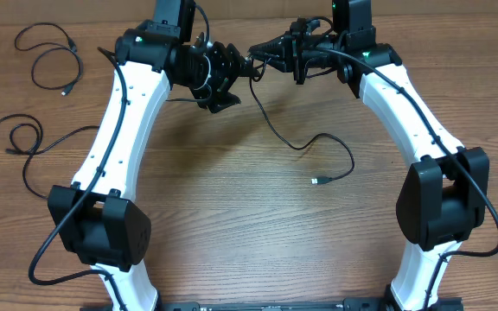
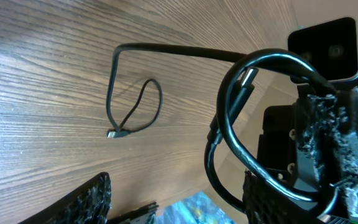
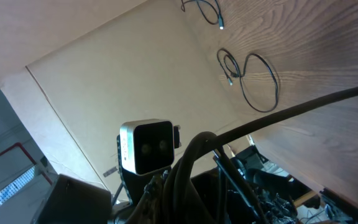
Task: Untangle cables
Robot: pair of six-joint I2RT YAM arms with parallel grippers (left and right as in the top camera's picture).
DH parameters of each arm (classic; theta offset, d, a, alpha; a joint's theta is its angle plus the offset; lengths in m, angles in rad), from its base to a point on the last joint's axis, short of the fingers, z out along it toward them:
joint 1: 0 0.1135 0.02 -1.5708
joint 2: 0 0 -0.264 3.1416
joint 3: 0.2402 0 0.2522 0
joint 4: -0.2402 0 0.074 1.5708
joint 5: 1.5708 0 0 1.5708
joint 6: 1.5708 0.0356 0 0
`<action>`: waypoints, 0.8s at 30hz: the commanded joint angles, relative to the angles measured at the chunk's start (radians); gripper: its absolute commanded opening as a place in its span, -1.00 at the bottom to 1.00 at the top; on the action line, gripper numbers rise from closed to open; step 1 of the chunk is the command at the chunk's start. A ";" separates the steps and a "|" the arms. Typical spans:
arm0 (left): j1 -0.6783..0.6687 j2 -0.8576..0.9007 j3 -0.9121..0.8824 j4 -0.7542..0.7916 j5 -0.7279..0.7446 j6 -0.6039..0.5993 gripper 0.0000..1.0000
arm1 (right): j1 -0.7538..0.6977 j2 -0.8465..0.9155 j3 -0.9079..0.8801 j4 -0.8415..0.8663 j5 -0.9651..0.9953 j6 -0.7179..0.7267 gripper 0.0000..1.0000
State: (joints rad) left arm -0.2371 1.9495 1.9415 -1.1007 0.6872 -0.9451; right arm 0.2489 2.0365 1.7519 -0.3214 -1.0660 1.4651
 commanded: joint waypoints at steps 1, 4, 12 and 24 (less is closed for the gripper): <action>-0.014 0.007 0.002 0.002 -0.034 -0.017 0.36 | 0.005 -0.019 0.015 0.011 -0.008 0.021 -0.93; -0.014 0.007 0.002 0.002 -0.033 -0.031 0.36 | 0.005 -0.019 0.015 0.011 -0.008 0.024 -0.93; -0.021 0.007 0.002 0.002 -0.028 -0.021 0.37 | 0.005 -0.019 0.015 0.025 -0.006 0.027 -0.93; -0.032 0.007 0.002 0.002 0.171 0.172 0.36 | 0.004 -0.019 0.015 0.032 0.037 -0.059 -0.93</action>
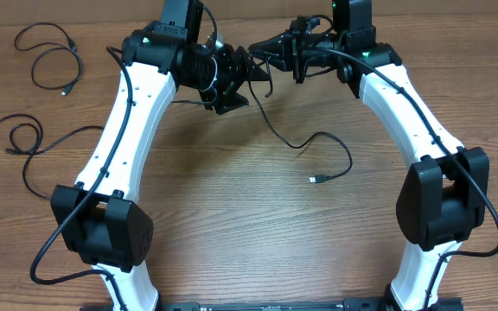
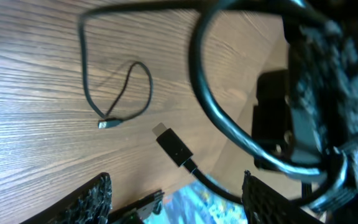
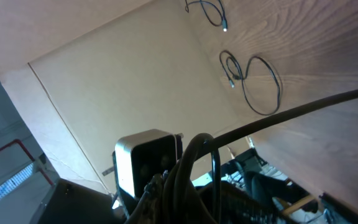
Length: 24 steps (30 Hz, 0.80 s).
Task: Untangle cables
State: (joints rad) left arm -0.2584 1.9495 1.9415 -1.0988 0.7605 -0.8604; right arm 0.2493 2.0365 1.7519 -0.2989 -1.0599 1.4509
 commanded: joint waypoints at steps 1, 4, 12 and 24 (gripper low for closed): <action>-0.011 0.007 0.002 0.000 0.099 0.108 0.35 | 0.003 -0.019 0.015 0.010 0.033 -0.061 -0.93; -0.007 0.007 0.002 0.000 0.085 0.172 0.26 | 0.002 -0.019 0.015 0.002 0.039 -0.133 -0.93; 0.031 0.007 0.002 -0.093 -0.164 0.192 0.25 | 0.002 -0.019 0.015 -0.093 0.039 -0.274 -0.87; 0.071 0.007 0.002 -0.165 -0.305 0.192 0.28 | 0.002 -0.019 0.015 -0.216 0.039 -0.459 -0.39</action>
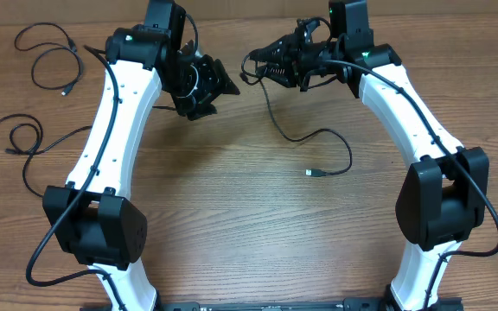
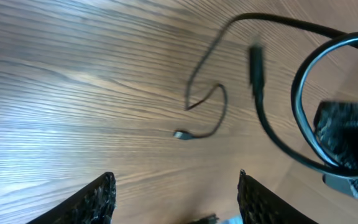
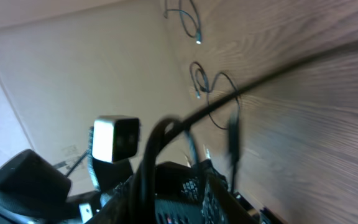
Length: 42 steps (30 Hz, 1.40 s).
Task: Untangle cables
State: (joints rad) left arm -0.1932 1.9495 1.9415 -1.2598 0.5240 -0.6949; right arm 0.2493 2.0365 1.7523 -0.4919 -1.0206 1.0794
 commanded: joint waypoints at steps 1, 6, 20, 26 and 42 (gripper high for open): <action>0.006 0.007 0.002 -0.004 -0.077 0.025 0.28 | 0.002 -0.019 0.014 -0.037 0.000 -0.104 -0.39; 0.006 0.007 0.002 -0.003 -0.101 0.021 0.30 | 0.002 -0.019 0.014 -0.080 0.000 -0.219 -0.17; 0.006 0.007 0.002 -0.011 -0.169 0.022 0.38 | 0.002 -0.019 0.014 -0.401 0.294 -0.584 0.25; 0.003 0.008 0.000 -0.076 -0.352 0.014 0.37 | 0.002 -0.018 0.014 -0.469 0.494 -0.584 1.00; -0.018 0.009 -0.386 0.139 -0.343 -0.002 0.22 | 0.005 -0.015 -0.024 -0.524 0.709 -0.584 1.00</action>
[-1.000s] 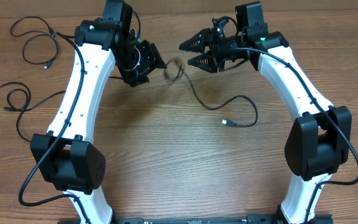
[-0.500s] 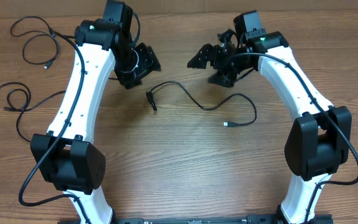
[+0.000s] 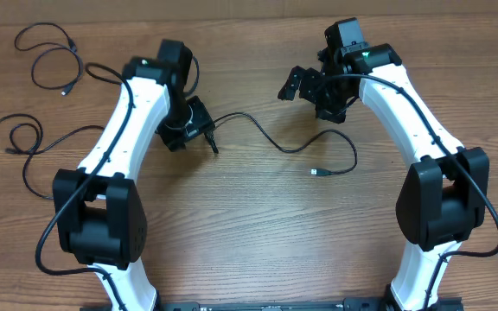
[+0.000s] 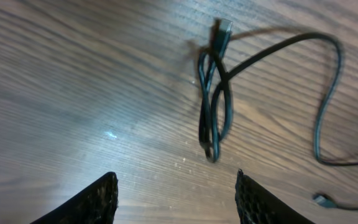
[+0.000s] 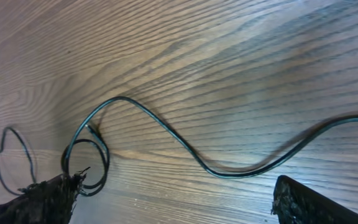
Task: Untangle cables
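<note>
One black cable (image 3: 271, 142) lies on the wooden table between the arms. Its left end is a small folded loop (image 4: 213, 115) with a plug (image 4: 222, 30). The rest snakes right (image 5: 229, 173) to a small plug (image 3: 316, 174). My left gripper (image 4: 176, 199) hovers open just short of the loop, its fingertips (image 4: 104, 194) holding nothing; in the overhead view the left gripper (image 3: 193, 128) is at the cable's left end. My right gripper (image 5: 176, 202) is open above the cable's middle and shows in the overhead view as the right gripper (image 3: 309, 88), behind the cable.
Two more black cables lie apart at the left: one (image 3: 54, 56) in the far left corner, another (image 3: 15, 142) by the left edge. The table's back edge (image 3: 249, 15) meets a cardboard wall.
The cable hung from my right gripper, raised near the back wall. Now it lies on the table and the right gripper is open. My left arm has come down to the cable's left end.
First both grippers were close together, raised at the back, the right one shut on a coil of the cable. Then a plug end hung free of the coil. Then the left gripper stood off to the left. Now the cable lies stretched across the table.
</note>
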Robot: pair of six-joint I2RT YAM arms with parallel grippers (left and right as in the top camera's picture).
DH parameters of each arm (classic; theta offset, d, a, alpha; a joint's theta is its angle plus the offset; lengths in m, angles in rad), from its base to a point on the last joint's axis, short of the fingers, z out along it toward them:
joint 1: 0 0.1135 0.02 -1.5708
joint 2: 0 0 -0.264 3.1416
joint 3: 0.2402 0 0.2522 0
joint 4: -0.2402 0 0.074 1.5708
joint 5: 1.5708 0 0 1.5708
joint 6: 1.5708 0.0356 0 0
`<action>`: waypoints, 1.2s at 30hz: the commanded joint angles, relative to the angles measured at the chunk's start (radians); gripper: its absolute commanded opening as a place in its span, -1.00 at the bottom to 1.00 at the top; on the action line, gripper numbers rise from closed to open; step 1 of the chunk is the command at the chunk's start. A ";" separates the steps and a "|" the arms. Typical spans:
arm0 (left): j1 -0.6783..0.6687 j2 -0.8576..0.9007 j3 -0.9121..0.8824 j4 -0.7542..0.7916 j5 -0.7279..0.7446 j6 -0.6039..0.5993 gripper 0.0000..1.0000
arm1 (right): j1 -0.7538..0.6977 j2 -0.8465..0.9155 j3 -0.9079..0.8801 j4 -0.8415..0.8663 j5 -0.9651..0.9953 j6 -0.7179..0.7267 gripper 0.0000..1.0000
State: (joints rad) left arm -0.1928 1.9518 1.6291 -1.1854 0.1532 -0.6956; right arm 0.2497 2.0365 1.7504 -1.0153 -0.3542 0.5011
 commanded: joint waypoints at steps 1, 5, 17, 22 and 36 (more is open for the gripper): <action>-0.021 0.006 -0.097 0.104 0.038 -0.007 0.22 | 0.005 -0.015 -0.030 -0.001 0.042 -0.005 1.00; -0.040 0.006 -0.163 0.260 0.127 -0.008 0.25 | 0.005 -0.014 -0.040 -0.002 0.044 -0.006 1.00; -0.063 0.006 -0.187 0.301 0.031 -0.022 -0.12 | 0.006 -0.014 -0.044 -0.013 0.122 -0.006 1.00; -0.063 0.006 -0.187 0.301 -0.007 -0.017 -0.53 | 0.006 -0.014 -0.077 -0.006 0.122 -0.006 0.99; -0.062 -0.004 0.113 0.038 0.026 0.159 -0.92 | 0.011 -0.014 -0.286 0.190 0.098 -0.005 0.71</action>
State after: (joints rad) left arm -0.2493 1.9568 1.5982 -1.0977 0.1642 -0.6163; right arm 0.2512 2.0365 1.4921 -0.8467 -0.2497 0.4969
